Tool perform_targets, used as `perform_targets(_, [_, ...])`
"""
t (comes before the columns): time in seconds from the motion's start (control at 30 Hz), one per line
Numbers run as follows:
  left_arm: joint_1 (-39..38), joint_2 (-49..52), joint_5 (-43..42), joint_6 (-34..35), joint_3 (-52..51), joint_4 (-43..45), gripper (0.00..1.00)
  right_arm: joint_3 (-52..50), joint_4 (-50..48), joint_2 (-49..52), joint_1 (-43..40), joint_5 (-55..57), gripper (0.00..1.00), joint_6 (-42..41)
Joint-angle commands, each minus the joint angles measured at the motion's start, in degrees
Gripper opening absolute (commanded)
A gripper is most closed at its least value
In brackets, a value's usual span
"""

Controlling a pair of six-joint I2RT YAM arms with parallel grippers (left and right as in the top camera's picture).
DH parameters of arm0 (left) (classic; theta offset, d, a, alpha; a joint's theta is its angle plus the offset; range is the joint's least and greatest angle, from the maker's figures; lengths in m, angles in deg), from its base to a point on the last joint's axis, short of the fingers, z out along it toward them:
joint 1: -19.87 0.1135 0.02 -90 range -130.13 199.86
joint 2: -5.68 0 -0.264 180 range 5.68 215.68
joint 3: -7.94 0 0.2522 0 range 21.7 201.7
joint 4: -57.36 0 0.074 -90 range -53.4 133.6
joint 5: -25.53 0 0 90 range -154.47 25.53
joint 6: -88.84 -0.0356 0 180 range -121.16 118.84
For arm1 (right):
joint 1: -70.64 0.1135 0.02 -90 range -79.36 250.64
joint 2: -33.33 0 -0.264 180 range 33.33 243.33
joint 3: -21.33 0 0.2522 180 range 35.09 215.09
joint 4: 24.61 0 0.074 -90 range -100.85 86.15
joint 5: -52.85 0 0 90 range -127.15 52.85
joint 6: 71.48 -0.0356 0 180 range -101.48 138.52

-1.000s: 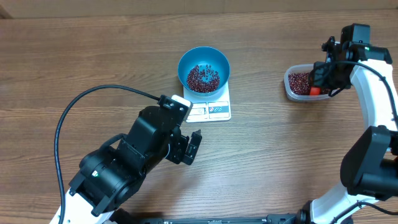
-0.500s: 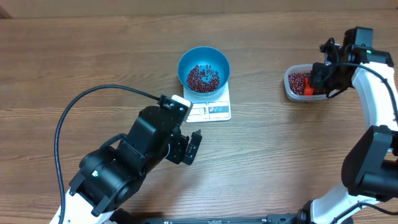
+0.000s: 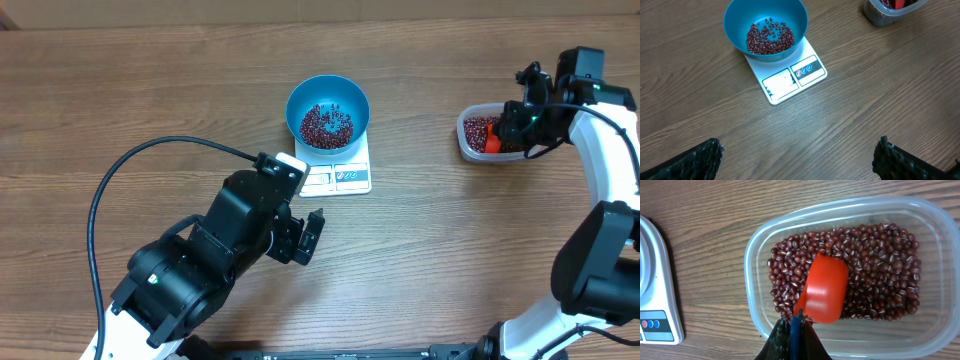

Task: Scoop item into bowl and weigh 150g on scale
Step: 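Lower the scoop into the beans again with the right gripper, then drag the scoop through the beans to fill it with the right gripper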

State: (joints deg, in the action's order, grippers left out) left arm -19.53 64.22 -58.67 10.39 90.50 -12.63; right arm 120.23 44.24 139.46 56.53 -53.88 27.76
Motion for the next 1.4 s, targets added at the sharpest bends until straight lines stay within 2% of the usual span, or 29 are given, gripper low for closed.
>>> perform_targets(0.0, [-0.4, 0.3, 0.6, -0.8, -0.1, -0.2, 0.99, -1.6, 0.0, 0.7, -1.6, -2.5, 0.04, 0.3])
perform_targets(0.3, [-0.4, 0.3, 0.6, -0.9, -0.1, -0.2, 0.99, -1.6, -0.1, 0.7, -4.8, -5.9, 0.04, 0.3])
perform_targets(0.7, [-0.4, 0.3, 0.6, -0.8, -0.1, -0.2, 0.99, -5.5, -3.9, 0.7, -4.9, -6.0, 0.04, -0.2])
perform_targets(1.37, [-0.4, 0.3, 0.6, -0.8, -0.1, -0.2, 0.99, -5.5, -4.4, 0.7, -6.2, -7.4, 0.04, -0.2])
